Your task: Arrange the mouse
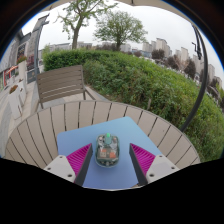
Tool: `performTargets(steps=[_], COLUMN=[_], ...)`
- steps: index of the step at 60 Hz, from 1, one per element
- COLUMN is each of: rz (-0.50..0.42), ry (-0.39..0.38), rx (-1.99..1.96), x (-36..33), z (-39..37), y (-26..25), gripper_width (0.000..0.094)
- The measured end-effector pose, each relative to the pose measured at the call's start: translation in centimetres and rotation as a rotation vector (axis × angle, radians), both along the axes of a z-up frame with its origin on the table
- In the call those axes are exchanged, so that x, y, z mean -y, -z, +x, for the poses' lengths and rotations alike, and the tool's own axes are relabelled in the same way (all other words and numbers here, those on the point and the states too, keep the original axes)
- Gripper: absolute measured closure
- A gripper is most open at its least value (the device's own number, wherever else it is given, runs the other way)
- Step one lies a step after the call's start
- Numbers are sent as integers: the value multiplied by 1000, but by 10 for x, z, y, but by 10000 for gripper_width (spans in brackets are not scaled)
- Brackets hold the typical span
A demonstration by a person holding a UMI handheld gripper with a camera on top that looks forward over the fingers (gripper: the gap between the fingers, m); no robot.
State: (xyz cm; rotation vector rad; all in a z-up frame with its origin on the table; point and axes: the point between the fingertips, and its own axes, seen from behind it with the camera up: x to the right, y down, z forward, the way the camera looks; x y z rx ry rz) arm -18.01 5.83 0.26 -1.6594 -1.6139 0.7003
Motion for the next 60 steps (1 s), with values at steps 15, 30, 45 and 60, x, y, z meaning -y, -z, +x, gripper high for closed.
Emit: performTargets(steps=[15, 30, 45, 60], rz=[-48, -37, -74, -55], ry=[-42, -80, -102, -110], rx=[83, 253, 253, 165], x=[8, 8, 8, -2], z=[126, 313, 350, 335], y=[-84, -118, -127, -148], gripper_width=[96, 90, 88, 85])
